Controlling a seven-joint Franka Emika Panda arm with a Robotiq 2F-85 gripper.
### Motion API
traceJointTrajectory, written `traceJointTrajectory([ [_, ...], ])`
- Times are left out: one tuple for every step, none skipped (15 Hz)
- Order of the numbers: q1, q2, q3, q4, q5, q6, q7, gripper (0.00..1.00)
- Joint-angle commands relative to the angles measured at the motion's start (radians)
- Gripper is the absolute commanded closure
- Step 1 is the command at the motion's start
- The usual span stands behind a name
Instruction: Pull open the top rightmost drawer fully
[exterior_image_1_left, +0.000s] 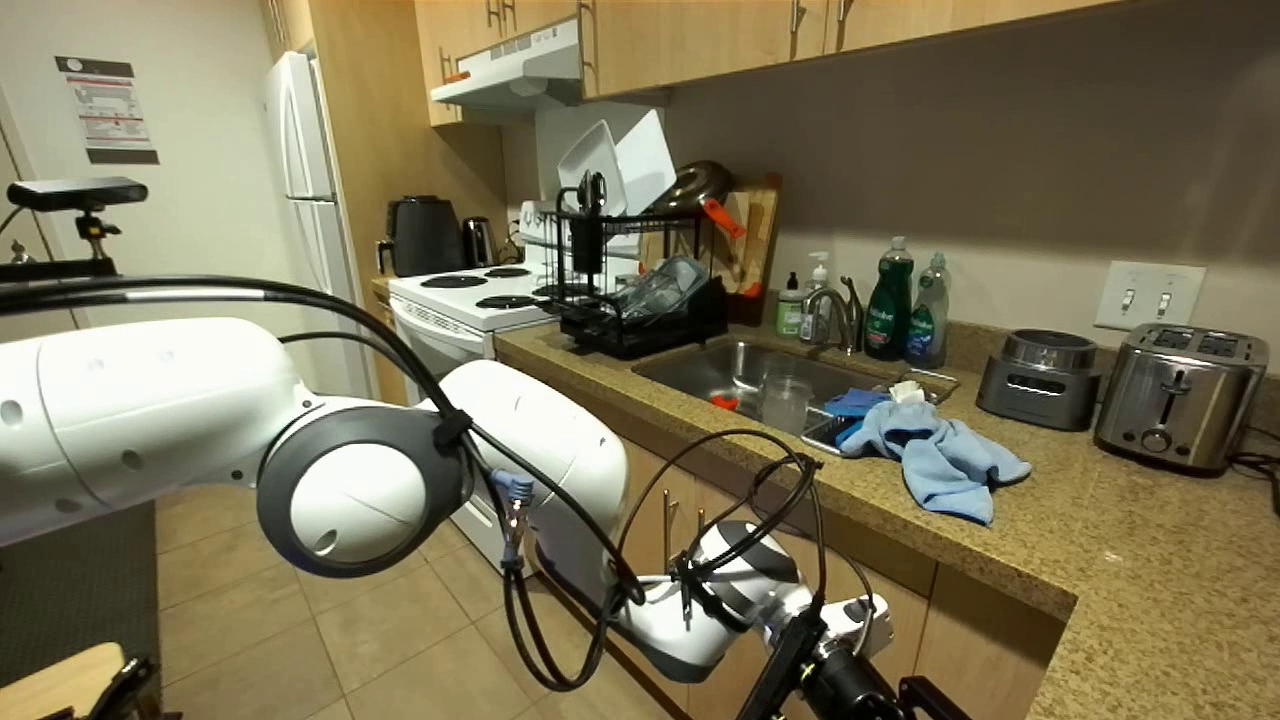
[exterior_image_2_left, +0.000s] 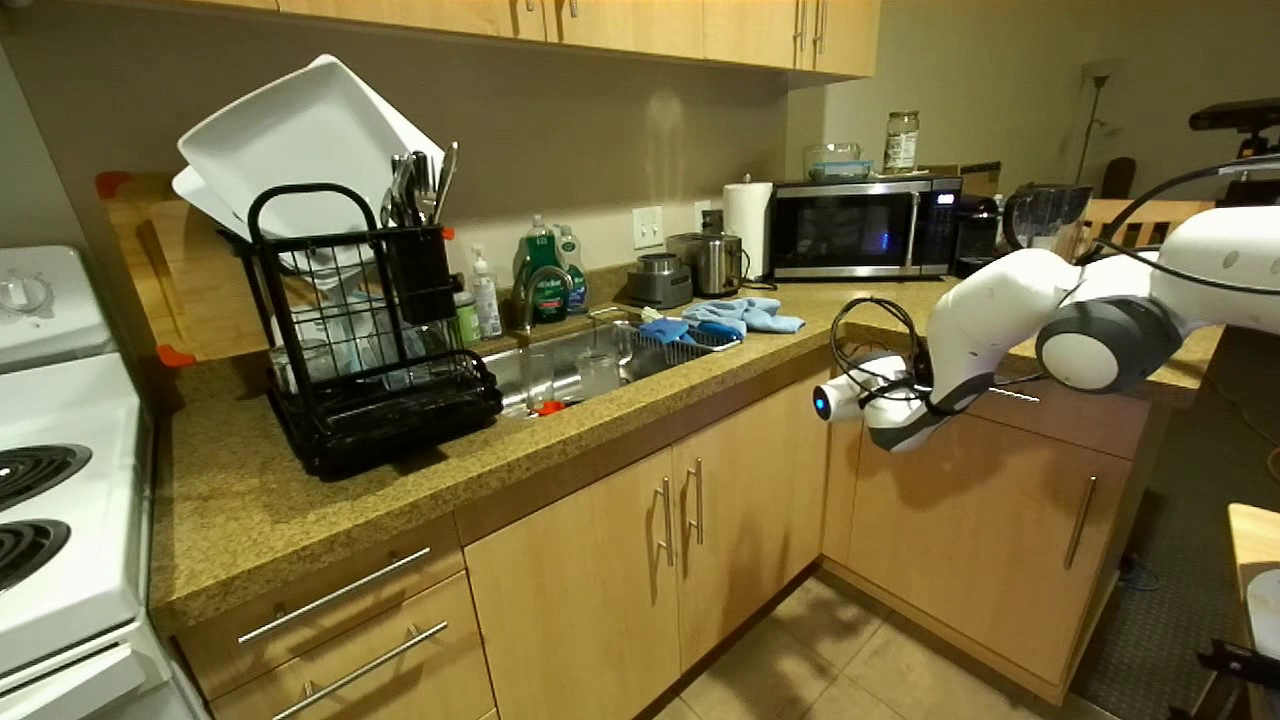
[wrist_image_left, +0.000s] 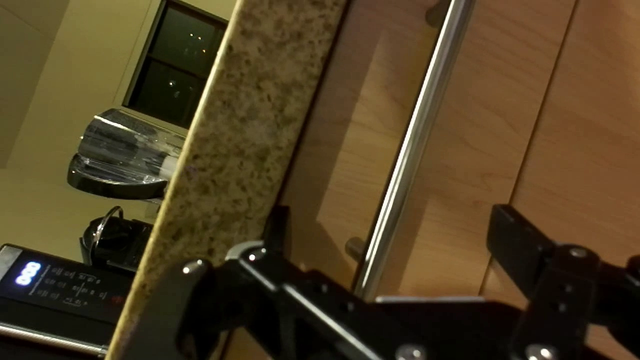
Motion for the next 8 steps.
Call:
traceJointTrajectory([
  [0.017, 0.002, -0.018, -0.027, -0.013, -0.033, 0.015, 0.00],
  [0.018, 0.003, -0.017, -0.028, -0.013, -0.037, 0.012, 0.00],
  [0.020, 0.004, -0.016, -0.032, -0.015, -0.042, 0.013, 0.00],
  [0.022, 0.004, -0.016, -0.036, -0.017, -0.046, 0.012, 0.00],
  [0.023, 0.004, -0.014, -0.038, -0.018, -0.047, 0.010, 0.16],
  [0.023, 0.004, -0.013, -0.041, -0.018, -0.047, 0.007, 0.26],
  [0.024, 0.004, -0.013, -0.043, -0.019, -0.048, 0.007, 0.33],
  [0.025, 0.004, -0.013, -0.045, -0.019, -0.049, 0.007, 0.40],
])
